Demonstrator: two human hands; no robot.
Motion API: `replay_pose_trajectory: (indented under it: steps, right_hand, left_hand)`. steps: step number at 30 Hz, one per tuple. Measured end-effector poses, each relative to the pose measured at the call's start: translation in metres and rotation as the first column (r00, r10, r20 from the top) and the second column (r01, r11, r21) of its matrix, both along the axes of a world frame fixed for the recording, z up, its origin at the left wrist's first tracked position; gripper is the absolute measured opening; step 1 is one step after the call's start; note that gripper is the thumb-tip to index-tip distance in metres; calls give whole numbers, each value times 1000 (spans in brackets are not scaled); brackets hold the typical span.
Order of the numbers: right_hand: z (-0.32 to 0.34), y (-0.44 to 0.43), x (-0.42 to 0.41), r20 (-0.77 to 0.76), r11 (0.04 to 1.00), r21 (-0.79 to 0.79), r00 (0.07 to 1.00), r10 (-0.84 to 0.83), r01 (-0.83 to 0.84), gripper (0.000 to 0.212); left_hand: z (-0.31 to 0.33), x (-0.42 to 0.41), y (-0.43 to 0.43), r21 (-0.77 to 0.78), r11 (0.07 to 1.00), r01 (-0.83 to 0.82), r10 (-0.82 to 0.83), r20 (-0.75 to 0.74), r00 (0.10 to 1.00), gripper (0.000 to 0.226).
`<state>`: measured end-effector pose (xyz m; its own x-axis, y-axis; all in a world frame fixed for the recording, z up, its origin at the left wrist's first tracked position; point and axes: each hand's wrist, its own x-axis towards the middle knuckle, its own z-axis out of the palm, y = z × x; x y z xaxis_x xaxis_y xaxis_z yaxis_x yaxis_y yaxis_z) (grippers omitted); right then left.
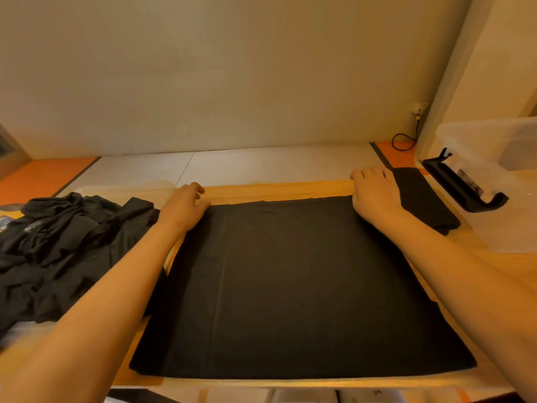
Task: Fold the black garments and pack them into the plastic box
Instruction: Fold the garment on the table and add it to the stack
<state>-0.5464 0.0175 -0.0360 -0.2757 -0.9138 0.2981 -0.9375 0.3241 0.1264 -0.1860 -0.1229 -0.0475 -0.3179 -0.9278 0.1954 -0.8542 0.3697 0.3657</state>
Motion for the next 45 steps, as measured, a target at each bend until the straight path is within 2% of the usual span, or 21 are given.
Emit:
replay_pose_trajectory:
  steps: [2,4,9,11,13,17,19,22,24,26,28,31,35,37,39,41,42,44,45]
  right_hand:
    - [4,6,10,37,997,-61,998,53,-50,25]
    - [9,21,28,99,987,-72,983,152,-146,16]
    - [14,102,101,361,909,-90,838,410,-407,15]
    - [8,127,128,412,864,-58,776,477,-500,19]
    - [1,141,146,419,844,-29,760,497,-535,26]
    - [-5,171,151,393,861,-46,783,483,-507,38]
    - [-8,196,141,385,888,-54,811,440,-456,49]
    - [-15,226,122,374,947,25,881,289,-322,73]
    - [-22,235,111,362,964,104,912,192,-244,90]
    - [-32,239,104,326,960,168,932,159,-223,108]
    - [-37,242,100,295,956,198,943,154,-218,111]
    - [-36,251,100,222,945,229,958,183,-233,110]
    - [-42,266,96,174,948,192,959,222,-255,89]
    - [-45,272,93,179,946,167,952,249,-279,84]
    - [-43,280,87,188,929,192,941,282,-316,81]
    - [-33,289,81,234,913,222,928,290,-341,76]
    - [-25,292,78,280,915,215,919,278,-342,71]
    - [-9,296,76,359,927,176,898,254,-332,60]
    - [-2,294,75,378,936,154,895,239,-315,56]
  left_hand:
    - [0,-3,13,-134,991,16,-11,35,999,23]
    - [5,-7,35,-164,984,75,-75,11,997,18]
    - [9,0,121,-7,960,280,-280,-54,958,25]
    - [3,1,152,39,937,347,-347,-12,938,31]
    - [-1,3,176,52,924,379,-380,13,925,38]
    - [-2,36,222,-78,936,344,-348,-47,936,41]
    - [-10,62,244,-132,937,325,-331,-29,943,54]
    - [-30,96,261,-102,953,286,-285,19,958,73]
    - [-43,109,263,-82,954,289,-281,91,955,79]
    - [-51,114,262,-126,944,306,-276,212,938,81]
    - [-54,114,260,-167,936,309,-255,282,925,77]
    - [-54,113,262,-189,939,287,-226,288,931,77]
    - [-50,119,270,-326,888,326,-244,268,932,56]
    - [-52,125,274,-351,874,335,-259,246,934,58]
    - [-52,127,279,-276,934,226,-185,167,969,68]
    - [-44,124,282,-152,986,69,-59,71,996,62]
    - [-39,123,280,-94,995,31,-24,74,997,58]
    - [-28,122,274,-18,999,32,-29,110,994,49]
    - [-20,123,271,-29,997,66,-64,75,995,41]
